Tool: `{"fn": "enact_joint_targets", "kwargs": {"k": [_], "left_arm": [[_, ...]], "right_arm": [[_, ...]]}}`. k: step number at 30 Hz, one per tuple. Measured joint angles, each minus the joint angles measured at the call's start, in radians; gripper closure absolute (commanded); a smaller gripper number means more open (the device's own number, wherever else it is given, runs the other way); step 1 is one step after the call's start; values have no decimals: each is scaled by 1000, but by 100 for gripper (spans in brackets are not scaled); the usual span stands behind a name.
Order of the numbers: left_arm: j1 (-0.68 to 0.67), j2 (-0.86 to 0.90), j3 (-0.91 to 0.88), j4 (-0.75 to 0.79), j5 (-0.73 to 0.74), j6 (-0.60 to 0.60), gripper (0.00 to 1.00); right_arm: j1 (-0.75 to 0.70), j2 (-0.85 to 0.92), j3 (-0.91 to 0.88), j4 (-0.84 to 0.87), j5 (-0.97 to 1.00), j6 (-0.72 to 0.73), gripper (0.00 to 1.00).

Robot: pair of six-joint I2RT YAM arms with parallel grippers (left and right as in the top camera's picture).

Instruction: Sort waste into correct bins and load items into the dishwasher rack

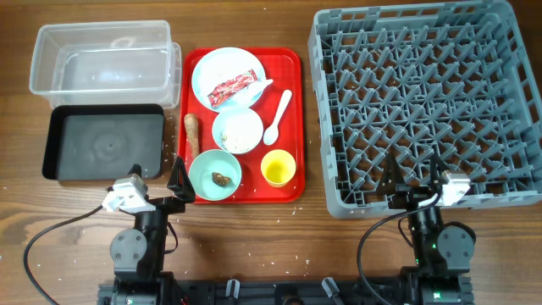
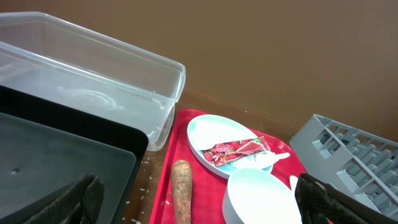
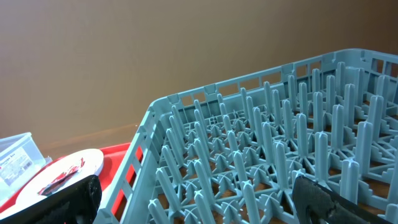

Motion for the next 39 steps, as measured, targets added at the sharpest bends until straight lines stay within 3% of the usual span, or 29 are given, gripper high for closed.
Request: {"fn": "enact_joint_targets", "kwargs": {"k": [10,18,23,28,33,37,39], "left_arm": [[0,0,0,0,0,0,0],[0,0,0,0,0,0,0],[0,0,-4,108,0,0,0],[0,23,35,102,0,0,0],[0,273,247,92,8,29,0],[0,604,563,-82,30,69,0],[0,779,754,-189,40,75,0]], "right_arm": [[0,0,0,0,0,0,0],[0,0,0,9,-32,105,0],[0,0,1,133,-201,-18,0],[0,20,55,140,-310,-77,0],[0,199,258,124,-423,-246,0],[0,495,481,93,-545,-293,0],[0,628,616,-32,-588,-299,0]]}}
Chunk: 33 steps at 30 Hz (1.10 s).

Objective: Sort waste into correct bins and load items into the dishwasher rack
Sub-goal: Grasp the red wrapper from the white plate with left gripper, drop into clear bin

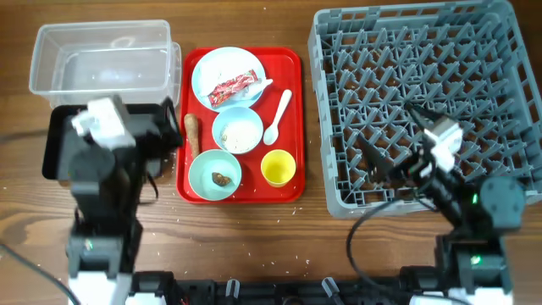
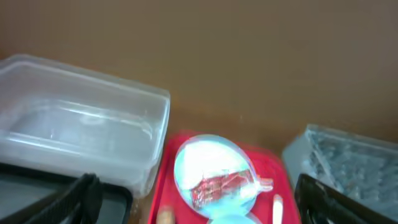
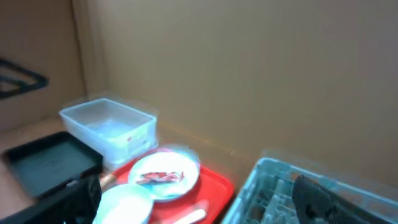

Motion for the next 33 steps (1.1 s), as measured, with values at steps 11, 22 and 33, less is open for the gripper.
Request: {"fn": "enact_joint_targets", "kwargs": {"k": [11,22,33], "left_arm": [[-109,898,805,-387,137,250,0],[-193,1328,812,-206,123,364,0],[-217,1447,830,-142,79,440,72]], "right_arm": [[-2,541,536,-695,35,-153,0],[-2,723,537,-809,40,-78,0],[-2,724,537,-845,44,-74,0]]}}
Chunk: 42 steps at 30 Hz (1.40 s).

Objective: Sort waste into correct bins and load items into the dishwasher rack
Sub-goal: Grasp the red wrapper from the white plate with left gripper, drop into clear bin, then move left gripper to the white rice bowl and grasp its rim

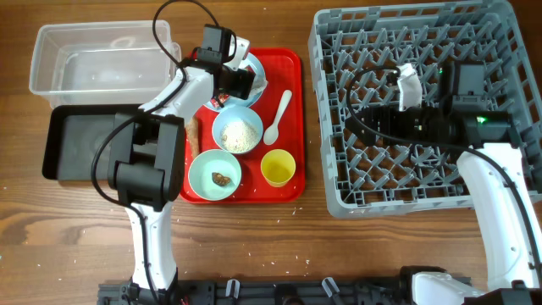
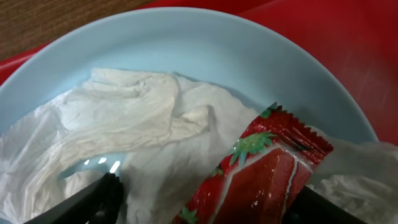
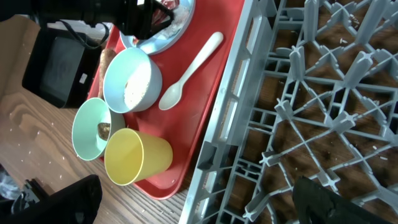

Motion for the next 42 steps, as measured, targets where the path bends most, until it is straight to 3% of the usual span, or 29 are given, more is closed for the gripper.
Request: {"fn": "enact_joint_targets", "kwargs": {"k": [1,2,6,10,13,18,24,28,30,32,33,34,42], "left_arm": [[0,2,4,2,-4,1,91],[2,5,7,5,-7,2,96],[5,7,8,11,-7,-8,96],[14,5,60,-47,-2,-135,96],[26,-211,100,-135,-1,-247,96],[74,-431,130,-222,-9,-280,96],[272,-418,134,-247,-60,-291,96],[370,-334,135,-126,-78,-264,96],[394,-257,134,-89,-82,-244,87],[398,-190,134,-72,-83,-234,67],[398,-161,133,-71,-83,-223,28],[398,-146,133,-69,-83,-226,3],[398,-156,131,-44,-82,-216,0]], "right_arm": [[0,0,0,0,3,0,0],[0,0,0,0,5,0,0],[0,0,0,0,9,0,1],[0,0,0,0,11,-2,8],[0,0,0,1,42,3,8],[0,0,0,10,54,3,8],[0,0,0,24,60,3,8],[0,0,0,26,66,3,7],[0,0,0,24,71,3,8],[0,0,0,22,75,3,8],[0,0,0,22,77,3,7],[0,0,0,22,77,3,7],[0,0,0,39,103,3,4]]}}
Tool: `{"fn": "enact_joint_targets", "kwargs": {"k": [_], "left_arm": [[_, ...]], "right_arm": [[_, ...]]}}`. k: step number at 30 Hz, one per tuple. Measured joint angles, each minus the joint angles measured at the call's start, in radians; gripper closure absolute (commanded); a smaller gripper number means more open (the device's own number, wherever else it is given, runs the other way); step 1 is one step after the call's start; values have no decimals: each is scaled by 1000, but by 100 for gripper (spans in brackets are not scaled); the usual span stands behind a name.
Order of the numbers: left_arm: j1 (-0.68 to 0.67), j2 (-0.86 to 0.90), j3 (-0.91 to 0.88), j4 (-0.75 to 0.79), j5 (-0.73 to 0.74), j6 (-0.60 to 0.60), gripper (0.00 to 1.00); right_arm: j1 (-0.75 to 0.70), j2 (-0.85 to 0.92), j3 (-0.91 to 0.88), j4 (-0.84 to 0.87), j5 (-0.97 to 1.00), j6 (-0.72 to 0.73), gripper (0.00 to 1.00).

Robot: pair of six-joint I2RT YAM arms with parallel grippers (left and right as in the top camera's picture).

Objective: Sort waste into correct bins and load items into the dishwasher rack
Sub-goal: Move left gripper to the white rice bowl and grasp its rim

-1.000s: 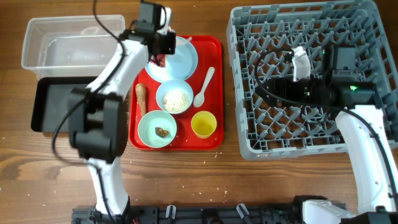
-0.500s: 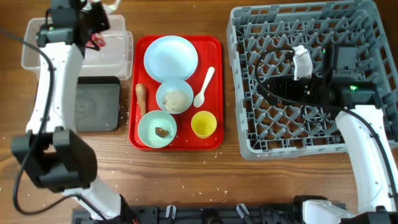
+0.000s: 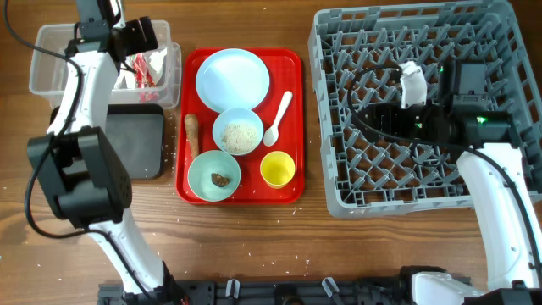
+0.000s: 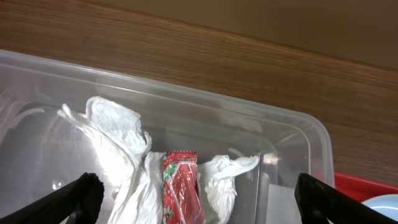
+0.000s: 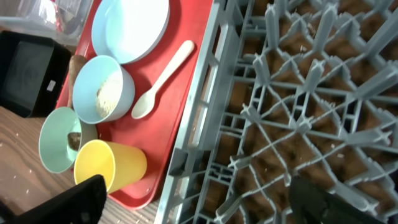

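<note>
A red wrapper [image 4: 180, 190] and a crumpled white napkin [image 4: 124, 140] lie inside the clear plastic bin [image 3: 59, 51] at the back left. My left gripper [image 3: 142, 42] hovers open over that bin's right end, holding nothing. On the red tray [image 3: 292, 127] are a bare light-blue plate [image 3: 233, 78], a bowl of white crumbs [image 3: 237, 133], a teal bowl with a brown scrap [image 3: 213, 175], a yellow cup [image 3: 277, 168], a white spoon [image 3: 278, 119] and a brown stick of food [image 3: 192, 134]. My right gripper [image 3: 373, 114] is open above the grey dishwasher rack [image 3: 423, 34].
A black tray [image 3: 140, 144] sits in front of the clear bin, left of the red tray. The rack's tall pegs [image 5: 298, 93] fill the right half of the table. The right wrist view looks down on the rack's left wall [image 5: 193, 124] beside the cup.
My left gripper was down at the plate by the wrapper and napkin. It is now open over the clear bin, both lie inside, and the plate is bare. The right arm barely shifted.
Both arms first rested low at the table's front edge. They were then raised, the left near the black tray, the right over the rack. Later the left gripper was at the plate's waste, which now lies in the clear bin.
</note>
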Motion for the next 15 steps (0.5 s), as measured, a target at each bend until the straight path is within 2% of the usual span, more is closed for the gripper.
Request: {"fn": "enact_joint_targets", "kwargs": {"k": [2,5,6,8,11,15], "left_arm": [[0,-66,-1,-56,4,0,0],[-5,-170,4,-230,60,1,8],[-13,-204,5,-320,77,1,7],[-37,-235,7,-417,101,1,0],[-119,-250,5,-569,206,0,0],[-278,-251,-40,-581,327,-40,2]], "right_arm": [[0,0,0,11,2,0,2],[0,0,0,23,6,0,0],[0,0,0,27,8,0,0],[0,0,0,32,9,0,0],[0,0,0,33,10,0,0],[0,0,0,34,13,0,0]]}}
